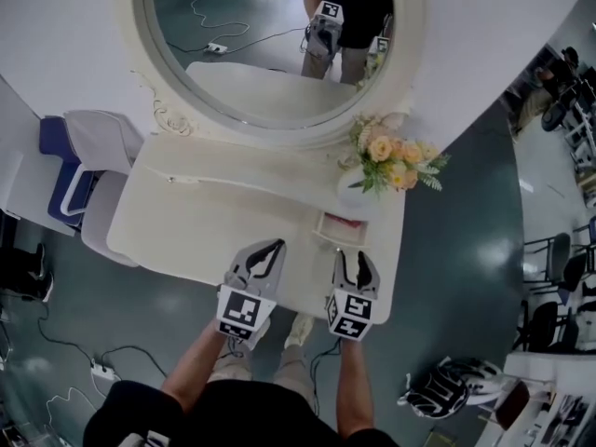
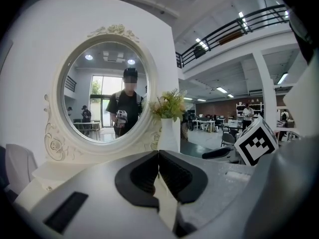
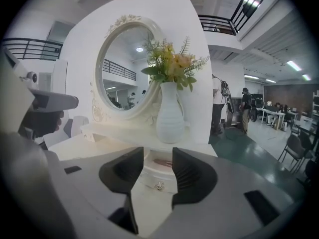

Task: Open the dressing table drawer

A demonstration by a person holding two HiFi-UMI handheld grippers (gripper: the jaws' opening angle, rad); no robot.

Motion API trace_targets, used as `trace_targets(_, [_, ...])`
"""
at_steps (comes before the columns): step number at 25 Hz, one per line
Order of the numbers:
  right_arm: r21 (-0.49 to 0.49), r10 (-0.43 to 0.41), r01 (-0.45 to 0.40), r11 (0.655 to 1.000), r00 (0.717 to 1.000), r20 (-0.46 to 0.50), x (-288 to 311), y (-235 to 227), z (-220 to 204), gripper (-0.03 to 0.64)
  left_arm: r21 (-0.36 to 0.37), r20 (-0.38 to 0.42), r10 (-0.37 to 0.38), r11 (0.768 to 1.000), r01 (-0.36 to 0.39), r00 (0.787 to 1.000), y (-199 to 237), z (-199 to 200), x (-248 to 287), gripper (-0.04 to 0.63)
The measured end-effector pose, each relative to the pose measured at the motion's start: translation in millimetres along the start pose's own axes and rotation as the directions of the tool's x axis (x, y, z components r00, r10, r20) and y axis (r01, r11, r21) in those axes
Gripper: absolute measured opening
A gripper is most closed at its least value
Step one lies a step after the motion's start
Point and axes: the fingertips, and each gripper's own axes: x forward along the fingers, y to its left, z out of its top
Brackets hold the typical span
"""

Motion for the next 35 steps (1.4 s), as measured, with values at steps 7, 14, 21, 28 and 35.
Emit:
trace_targets(7, [-0.023, -0.036, 0.038, 0.999, 0.996, 0.086, -36, 8, 43, 0.163, 0.027, 0.041, -0.056, 0.998, 0.054, 0.998, -5, 27, -12, 0.005])
trace_targets(14, [-0.022, -0.074, 0.079, 0.997, 0.984, 0.16, -77, 22, 70, 0.119, 0.048, 0.07, -0.105, 0.994, 0.101, 0.992, -12, 43, -28, 0.005])
trace_targets(21, [-0.009, -0.127, 0.132, 0.991, 0.969, 0.214, -112, 39, 85, 0.083, 0.071, 0.097, -0.181, 0.982, 0.174, 0.979, -23, 53, -46, 0.005])
trace_targets(28, [0.007, -0.179, 0.183, 0.983, 0.954, 0.239, -135, 56, 84, 0.044, 0.104, 0.117, -0.248, 0.966, 0.236, 0.962, -27, 56, -62, 0.005])
trace_targets(35, [0.027, -0.225, 0.225, 0.974, 0.942, 0.249, -153, 66, 77, 0.014, 0.126, 0.12, -0.296, 0.951, 0.281, 0.948, -27, 52, -70, 0.005])
